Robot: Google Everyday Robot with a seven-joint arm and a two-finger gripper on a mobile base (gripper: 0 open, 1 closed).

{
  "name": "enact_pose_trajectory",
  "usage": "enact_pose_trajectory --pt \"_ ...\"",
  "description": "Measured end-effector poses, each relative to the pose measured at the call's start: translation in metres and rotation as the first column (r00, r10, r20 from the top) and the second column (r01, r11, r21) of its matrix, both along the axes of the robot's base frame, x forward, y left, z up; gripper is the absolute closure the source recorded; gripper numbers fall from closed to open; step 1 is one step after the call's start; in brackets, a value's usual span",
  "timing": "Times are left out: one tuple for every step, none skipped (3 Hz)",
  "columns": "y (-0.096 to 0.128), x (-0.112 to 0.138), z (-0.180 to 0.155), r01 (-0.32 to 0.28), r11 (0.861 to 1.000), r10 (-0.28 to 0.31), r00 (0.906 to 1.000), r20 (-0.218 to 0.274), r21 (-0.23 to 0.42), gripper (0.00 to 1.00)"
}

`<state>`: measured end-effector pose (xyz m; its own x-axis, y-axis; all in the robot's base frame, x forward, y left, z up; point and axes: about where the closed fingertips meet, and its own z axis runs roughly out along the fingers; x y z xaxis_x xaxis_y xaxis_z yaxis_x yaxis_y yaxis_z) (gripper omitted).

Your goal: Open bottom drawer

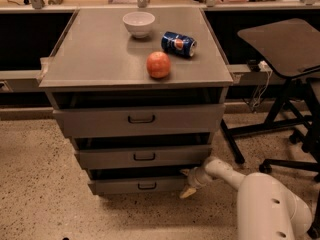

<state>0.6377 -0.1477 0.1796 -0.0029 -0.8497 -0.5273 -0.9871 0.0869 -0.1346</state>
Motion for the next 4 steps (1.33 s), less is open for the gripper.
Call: enact_pose_trajectory --pt "0.0 0.0 0.0 0.0 1.0 0.0 1.0 0.0 0.0 0.38" --pt "0.01 -0.019 -0.001 -0.017 1.0 0.017 0.9999 -0.003 0.009 0.39" --pt "0.01 -0.019 0.0 -0.017 1.0 0.017 0.9999 -0.003 0.009 0.34" --pt "0.01 -0.019 0.0 -0.017 1.0 0.017 0.9999 -0.003 0.009 0.15"
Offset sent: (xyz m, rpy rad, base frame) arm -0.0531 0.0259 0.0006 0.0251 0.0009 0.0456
